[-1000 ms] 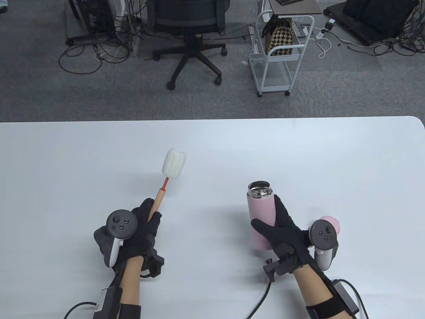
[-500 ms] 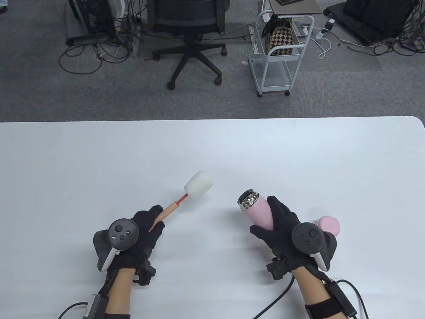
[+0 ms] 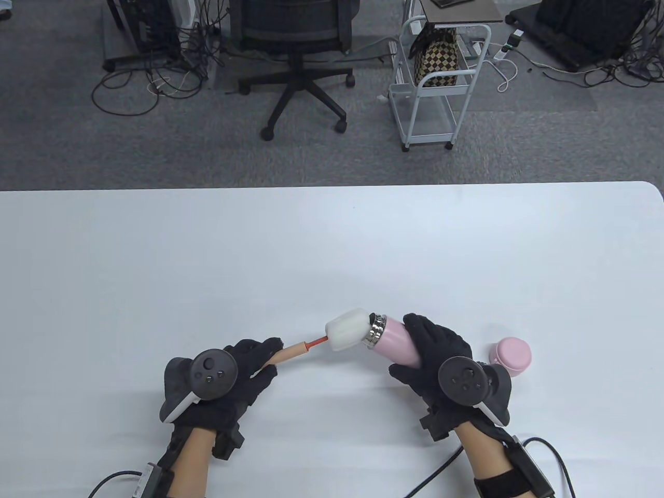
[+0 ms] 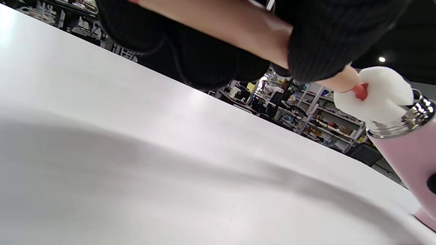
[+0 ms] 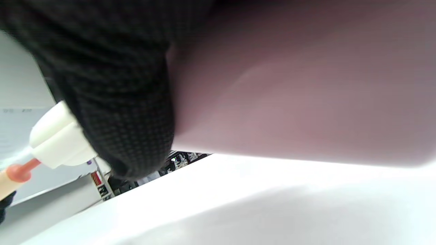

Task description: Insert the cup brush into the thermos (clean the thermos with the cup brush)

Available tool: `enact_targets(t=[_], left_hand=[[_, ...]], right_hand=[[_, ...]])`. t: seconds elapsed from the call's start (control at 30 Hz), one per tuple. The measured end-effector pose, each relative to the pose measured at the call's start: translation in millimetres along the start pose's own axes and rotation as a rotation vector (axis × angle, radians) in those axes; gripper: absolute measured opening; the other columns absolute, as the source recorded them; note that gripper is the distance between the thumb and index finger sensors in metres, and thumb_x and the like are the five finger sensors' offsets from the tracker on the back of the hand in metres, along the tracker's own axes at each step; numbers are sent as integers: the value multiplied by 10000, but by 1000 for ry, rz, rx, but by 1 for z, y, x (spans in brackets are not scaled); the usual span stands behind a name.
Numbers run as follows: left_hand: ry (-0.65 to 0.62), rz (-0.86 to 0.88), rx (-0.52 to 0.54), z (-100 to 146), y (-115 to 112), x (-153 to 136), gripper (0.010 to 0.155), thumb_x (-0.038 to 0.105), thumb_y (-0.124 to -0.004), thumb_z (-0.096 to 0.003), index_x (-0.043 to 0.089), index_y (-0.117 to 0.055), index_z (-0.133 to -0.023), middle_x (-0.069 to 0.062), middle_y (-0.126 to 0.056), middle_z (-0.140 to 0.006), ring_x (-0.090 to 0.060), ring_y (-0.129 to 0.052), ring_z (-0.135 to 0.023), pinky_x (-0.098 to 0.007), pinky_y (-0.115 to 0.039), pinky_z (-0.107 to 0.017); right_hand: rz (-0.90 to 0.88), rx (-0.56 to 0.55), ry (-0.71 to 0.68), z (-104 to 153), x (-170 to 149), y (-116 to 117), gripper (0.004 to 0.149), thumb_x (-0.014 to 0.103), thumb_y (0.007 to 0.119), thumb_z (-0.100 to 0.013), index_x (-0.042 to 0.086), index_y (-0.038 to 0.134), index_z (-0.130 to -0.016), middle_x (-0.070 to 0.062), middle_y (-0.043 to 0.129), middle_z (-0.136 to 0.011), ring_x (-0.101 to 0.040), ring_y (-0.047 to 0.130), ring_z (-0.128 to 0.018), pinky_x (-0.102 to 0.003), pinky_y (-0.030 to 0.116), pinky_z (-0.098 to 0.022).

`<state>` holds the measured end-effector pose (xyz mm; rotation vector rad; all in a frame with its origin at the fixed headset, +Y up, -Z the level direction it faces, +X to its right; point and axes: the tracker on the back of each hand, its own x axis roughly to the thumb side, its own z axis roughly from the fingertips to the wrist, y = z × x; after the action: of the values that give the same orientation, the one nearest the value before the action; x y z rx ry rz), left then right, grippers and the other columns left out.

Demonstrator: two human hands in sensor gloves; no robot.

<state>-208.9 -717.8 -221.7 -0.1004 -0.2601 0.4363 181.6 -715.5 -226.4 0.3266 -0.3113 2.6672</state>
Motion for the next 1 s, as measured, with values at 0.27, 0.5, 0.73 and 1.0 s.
enact_targets(t=[0.27, 0.5, 0.73, 1.0], left_hand=[[-62, -78, -154, -1, -3, 1, 516, 470, -843, -592, 514, -688, -1083, 77, -798, -1055, -192, -893, -841, -572, -596, -716], [-106, -108, -155, -4, -14, 15, 511, 504, -831, -587, 499, -690, -1078, 76, -818, -1030, -183, -911, -802, -565, -614, -704], [-159, -110, -105, -5, -30, 41, 493, 580, -833, -563, 460, -744, -1032, 82, -890, -962, -158, -974, -714, -546, -668, -666], [-166, -136, -93, -5, -31, 38, 426, 620, -822, -562, 495, -784, -968, 94, -913, -924, -137, -983, -690, -533, -678, -664]], right_hand=[[74, 126, -210, 0, 9, 7, 742, 471, 1024, -348, 335, 650, -974, 48, 626, -1088, -363, 615, -1035, -603, 569, -693], [105, 162, -276, 4, 23, 17, 739, 500, 1010, -357, 338, 642, -977, 47, 627, -1088, -362, 630, -1025, -593, 591, -686], [33, 160, -324, 14, 55, 30, 738, 526, 996, -371, 332, 634, -985, 36, 625, -1090, -370, 637, -1014, -585, 603, -679], [115, 120, -369, 18, 67, 29, 738, 529, 991, -374, 337, 626, -986, 39, 620, -1093, -368, 636, -1019, -585, 606, -680]])
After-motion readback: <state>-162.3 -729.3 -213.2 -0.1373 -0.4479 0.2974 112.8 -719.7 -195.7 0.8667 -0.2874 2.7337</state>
